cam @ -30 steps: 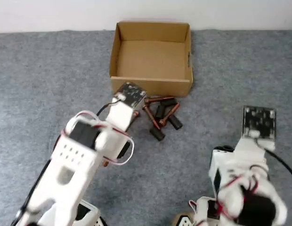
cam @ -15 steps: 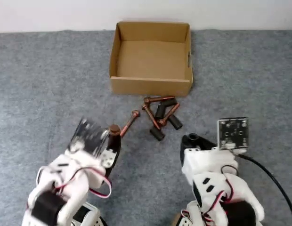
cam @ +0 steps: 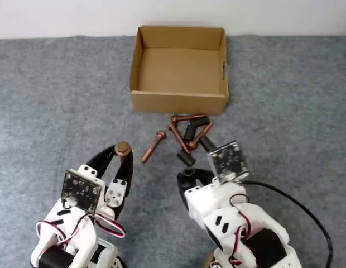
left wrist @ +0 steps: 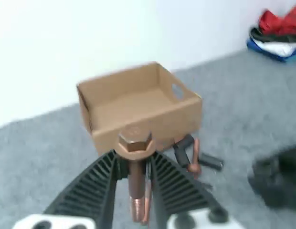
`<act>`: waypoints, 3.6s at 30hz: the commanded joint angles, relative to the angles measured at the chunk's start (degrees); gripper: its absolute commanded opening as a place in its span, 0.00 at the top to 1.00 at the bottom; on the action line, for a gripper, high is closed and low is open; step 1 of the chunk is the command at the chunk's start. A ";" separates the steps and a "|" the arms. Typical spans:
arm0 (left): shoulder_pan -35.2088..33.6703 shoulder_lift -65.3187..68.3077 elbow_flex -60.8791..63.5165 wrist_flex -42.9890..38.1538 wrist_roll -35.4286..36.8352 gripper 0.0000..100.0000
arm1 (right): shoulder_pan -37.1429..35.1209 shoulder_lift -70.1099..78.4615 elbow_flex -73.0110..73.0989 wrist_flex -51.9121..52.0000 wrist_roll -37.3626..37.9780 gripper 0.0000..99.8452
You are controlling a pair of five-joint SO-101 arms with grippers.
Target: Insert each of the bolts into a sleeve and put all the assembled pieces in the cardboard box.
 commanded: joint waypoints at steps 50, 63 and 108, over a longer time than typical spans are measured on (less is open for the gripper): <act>12.84 -0.18 3.56 -7.38 24.88 1.00 | -9.19 -0.04 -0.26 -15.69 15.12 0.99; 12.84 -0.18 9.80 -3.52 13.98 0.87 | -9.19 -0.04 -0.26 -15.69 19.16 0.99; -21.98 -0.44 15.16 3.60 5.71 1.00 | 16.48 12.00 1.32 -16.57 -2.29 0.99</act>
